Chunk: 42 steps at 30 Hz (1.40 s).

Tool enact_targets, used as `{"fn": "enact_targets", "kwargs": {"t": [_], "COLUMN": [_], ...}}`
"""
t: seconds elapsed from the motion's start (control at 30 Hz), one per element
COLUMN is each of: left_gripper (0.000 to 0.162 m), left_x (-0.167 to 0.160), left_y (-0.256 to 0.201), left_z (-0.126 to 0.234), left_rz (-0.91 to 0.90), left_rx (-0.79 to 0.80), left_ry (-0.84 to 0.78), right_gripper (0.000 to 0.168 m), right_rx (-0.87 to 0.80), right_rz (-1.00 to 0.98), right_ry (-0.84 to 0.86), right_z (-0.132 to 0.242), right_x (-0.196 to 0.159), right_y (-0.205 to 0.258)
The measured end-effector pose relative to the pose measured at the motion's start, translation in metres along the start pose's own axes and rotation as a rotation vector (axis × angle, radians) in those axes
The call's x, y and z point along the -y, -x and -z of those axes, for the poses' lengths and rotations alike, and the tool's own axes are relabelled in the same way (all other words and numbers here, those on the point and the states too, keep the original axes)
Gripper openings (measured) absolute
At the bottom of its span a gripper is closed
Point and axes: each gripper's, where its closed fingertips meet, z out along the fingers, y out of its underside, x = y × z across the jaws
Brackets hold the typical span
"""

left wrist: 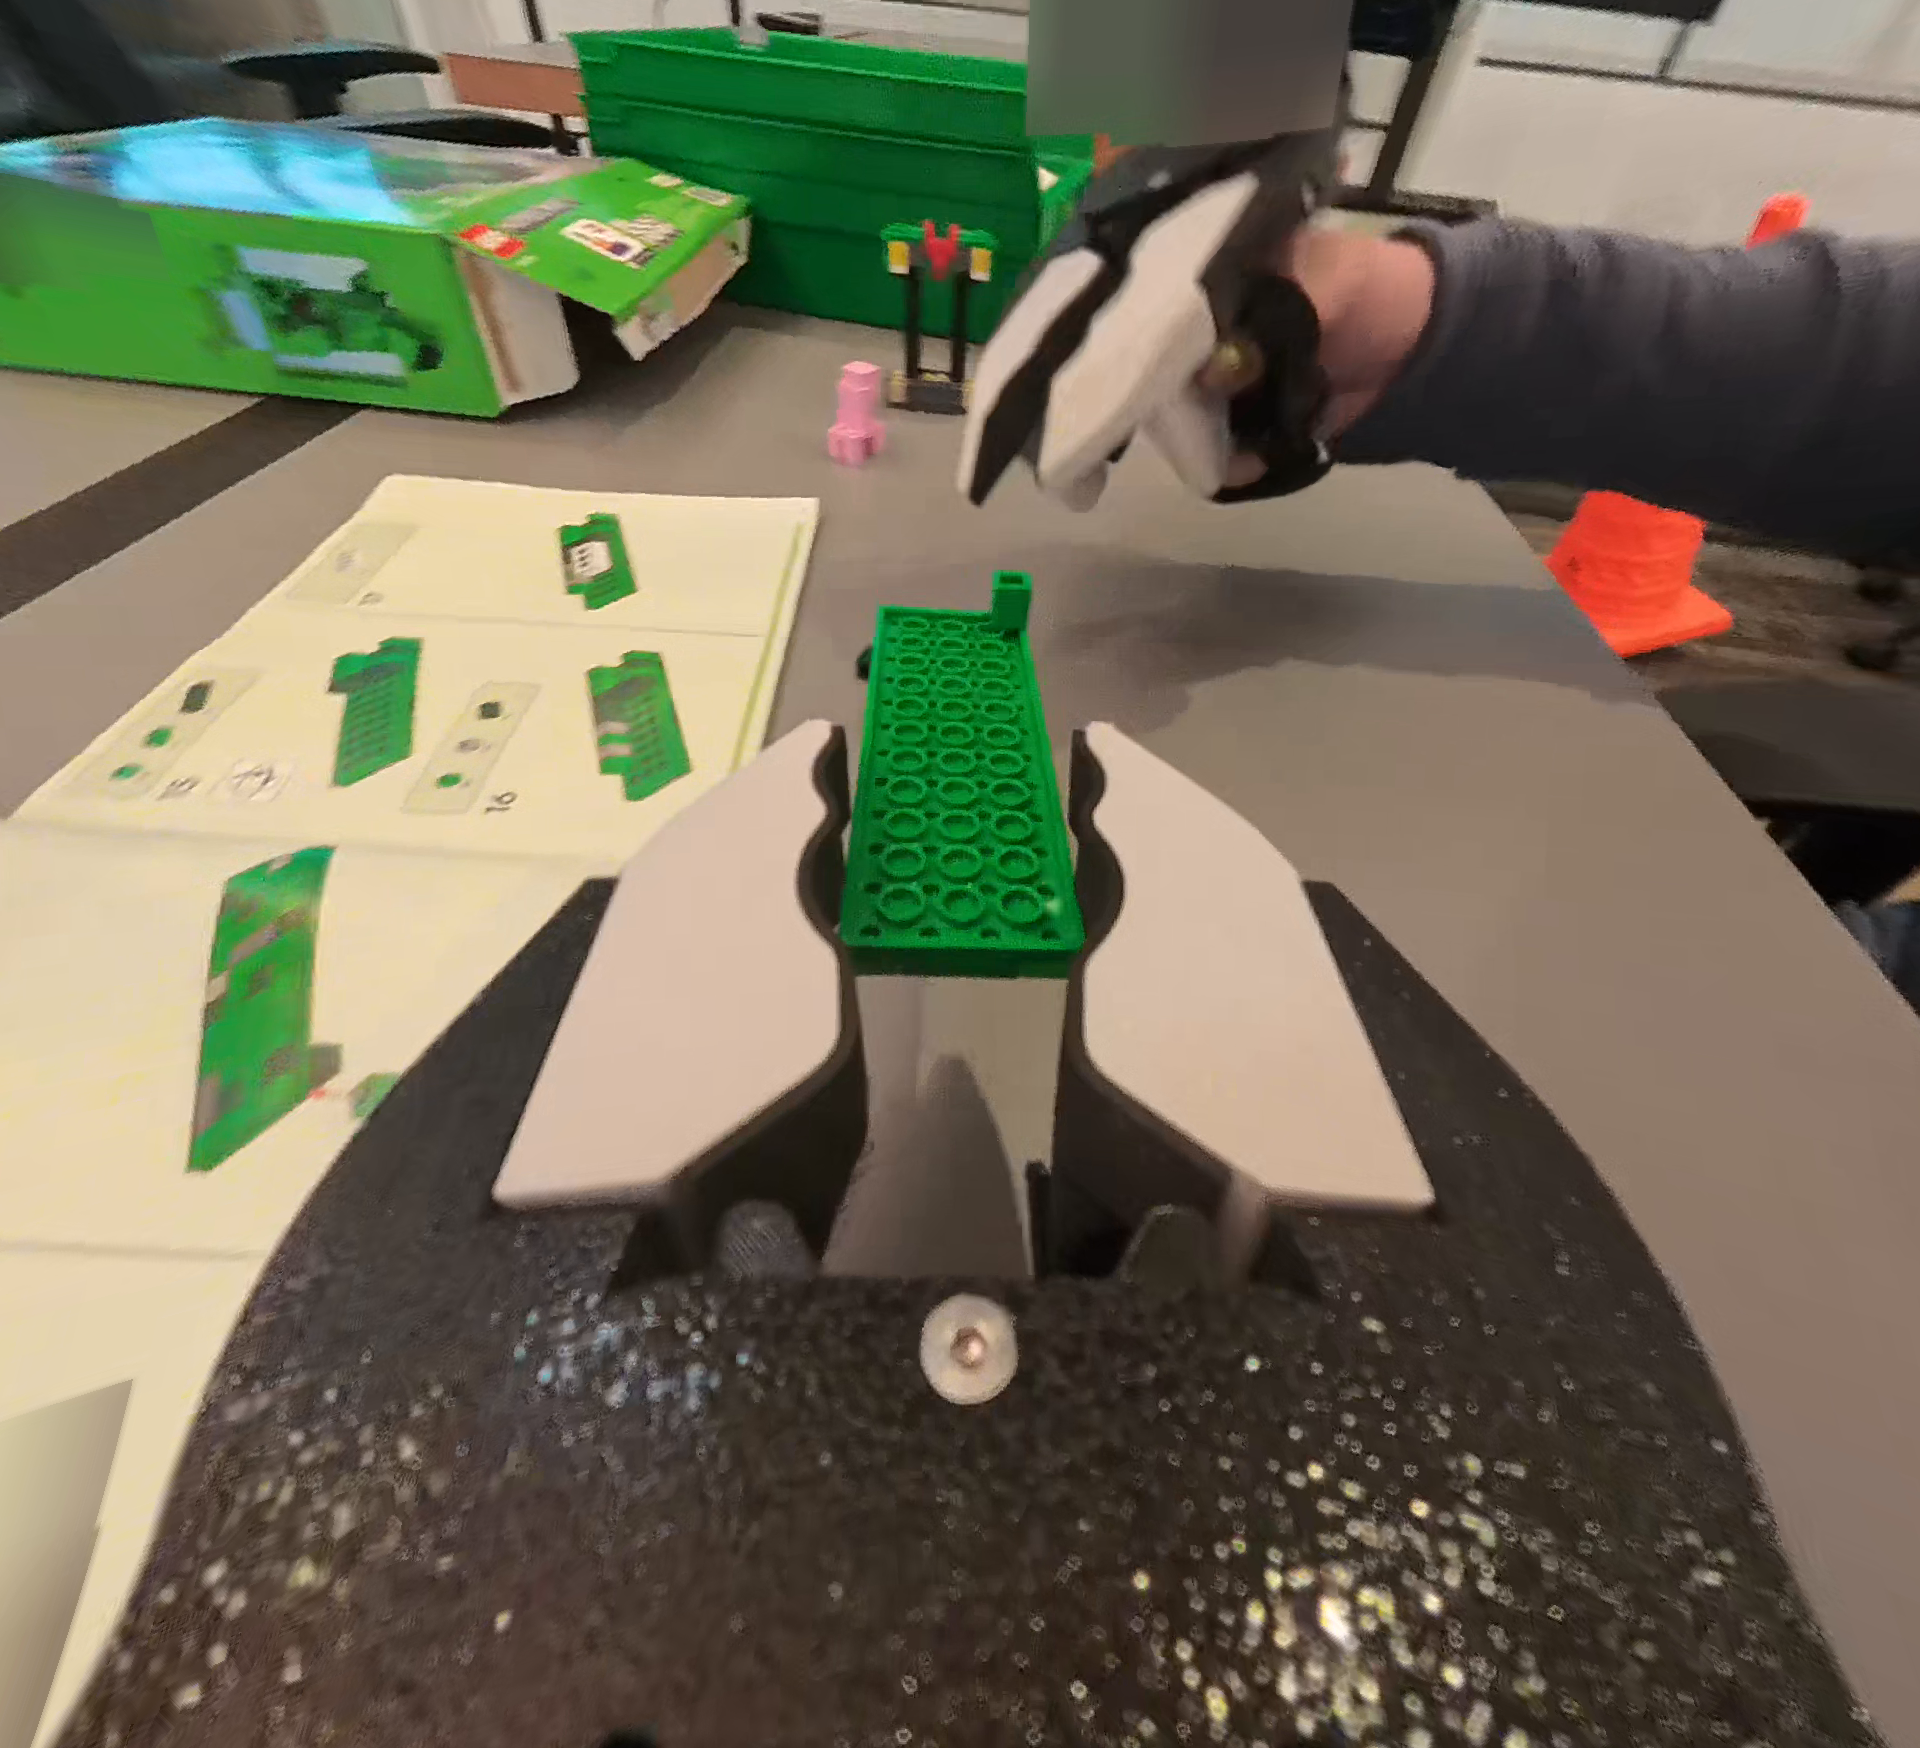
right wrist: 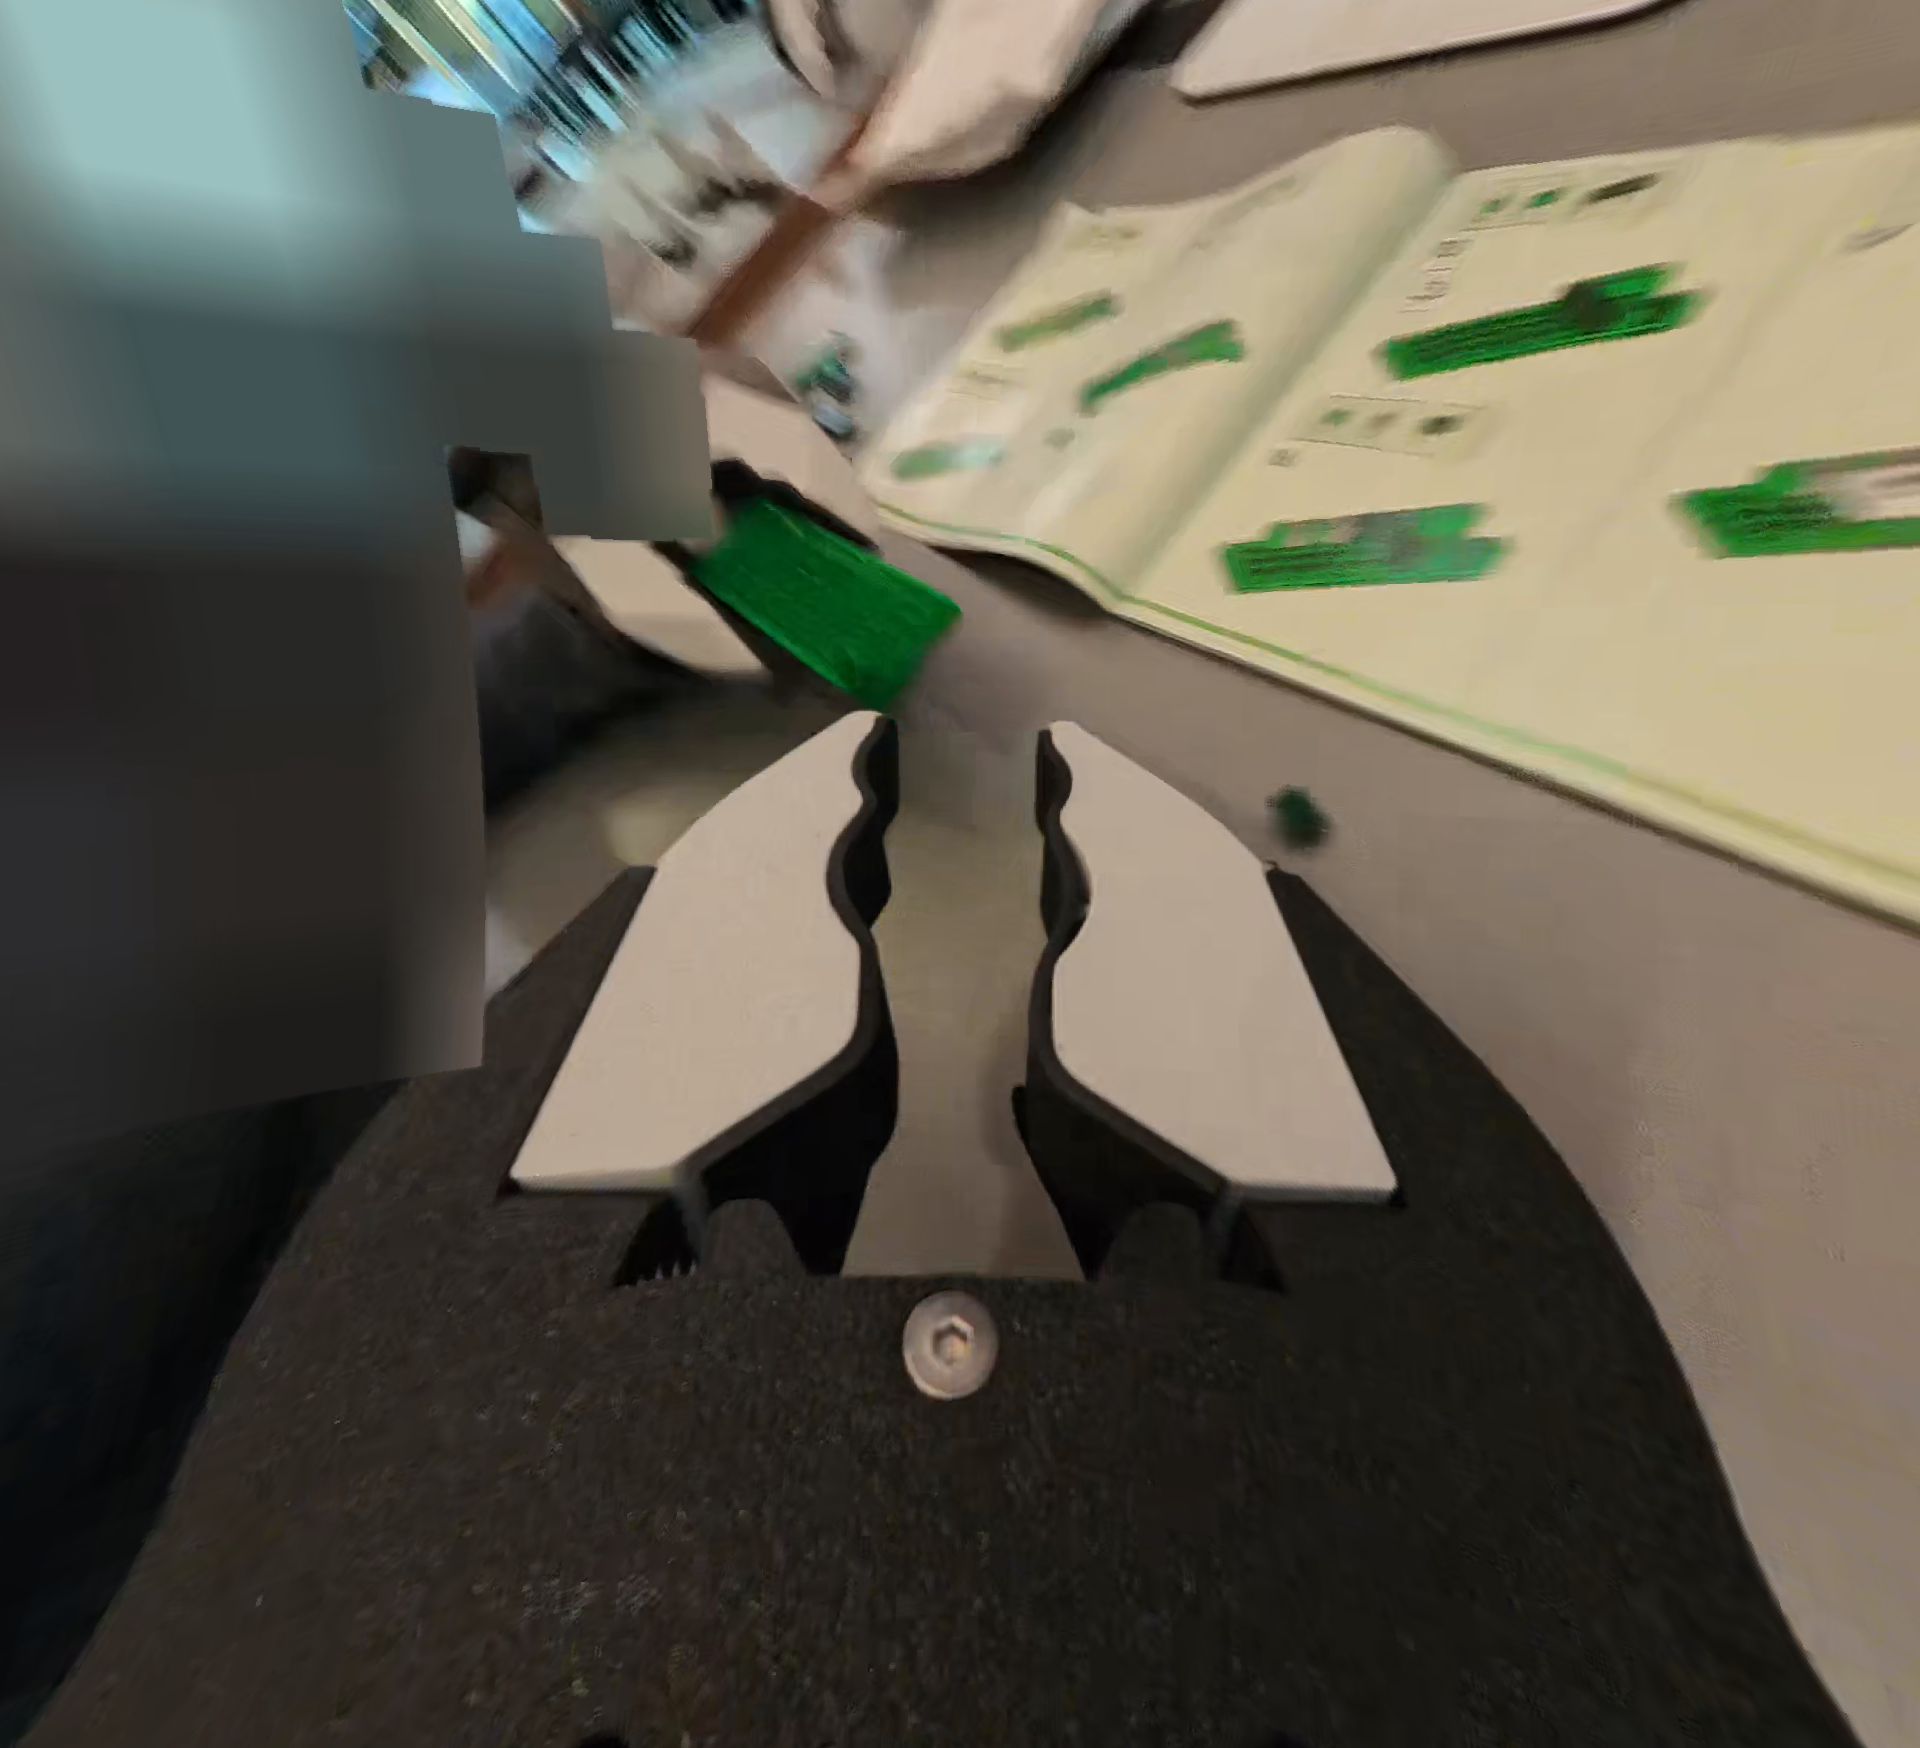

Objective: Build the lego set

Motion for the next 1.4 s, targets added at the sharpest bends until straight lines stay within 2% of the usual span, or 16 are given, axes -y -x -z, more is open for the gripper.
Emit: {"fn": "enact_targets", "kwargs": {"t": [0.1,0.17,0.37,0.53,0.63,0.73,0.8,0.9,1.0,1.1,1.2,1.23,1.3,1.4], "left_gripper": [0.040,0.040,0.040,0.040,0.040,0.040,0.040,0.040,0.040,0.040,0.040,0.040,0.040,0.040], "left_x": [0.003,0.003,0.002,-0.002,-0.002,-0.001,0.000,0.003,0.004,0.005,0.006,0.006,0.006,0.006], "left_y": [0.008,0.009,0.006,0.004,0.004,0.005,0.007,0.013,0.012,0.003,-0.001,-0.002,-0.002,-0.002], "left_z": [0.004,0.006,0.006,0.004,0.004,0.005,0.006,0.010,0.012,0.013,0.015,0.016,0.016,0.016], "left_rz": [0.062,0.084,0.083,0.062,0.062,0.074,0.088,0.120,0.151,0.178,0.203,0.207,0.214,0.227], "left_rx": [0.019,0.009,-0.018,-0.023,-0.029,-0.030,-0.021,0.003,-0.035,-0.135,-0.196,-0.206,-0.215,-0.221], "left_ry": [-0.028,-0.036,-0.024,0.006,0.010,0.002,-0.009,-0.047,-0.054,-0.054,-0.062,-0.064,-0.065,-0.063], "right_gripper": [0.021,0.019,0.023,0.019,0.018,0.008,0.008,0.008,0.008,0.007,0.007,0.007,0.007,0.008], "right_rx": [-0.253,-0.334,-0.347,-0.292,-0.280,-0.259,-0.269,-0.206,-0.004,0.241,0.391,0.417,0.395,0.428], "right_rz": [0.303,0.467,0.749,0.810,0.830,0.811,0.794,0.720,0.629,0.526,0.403,0.374,0.368,0.348], "right_ry": [0.207,0.357,0.688,0.931,0.981,1.005,0.957,0.625,0.171,-0.094,-0.213,-0.202,-0.149,-0.234], "right_z": [0.000,-0.002,-0.016,-0.023,-0.027,-0.029,-0.028,-0.034,-0.035,-0.035,-0.044,-0.047,-0.053,-0.052], "right_x": [-0.021,-0.032,-0.032,-0.039,-0.037,-0.036,-0.029,0.000,0.032,0.035,0.029,0.026,0.021,0.027], "right_y": [-0.033,-0.047,-0.062,-0.074,-0.079,-0.079,-0.075,-0.045,0.003,0.039,0.050,0.052,0.051,0.057]}}
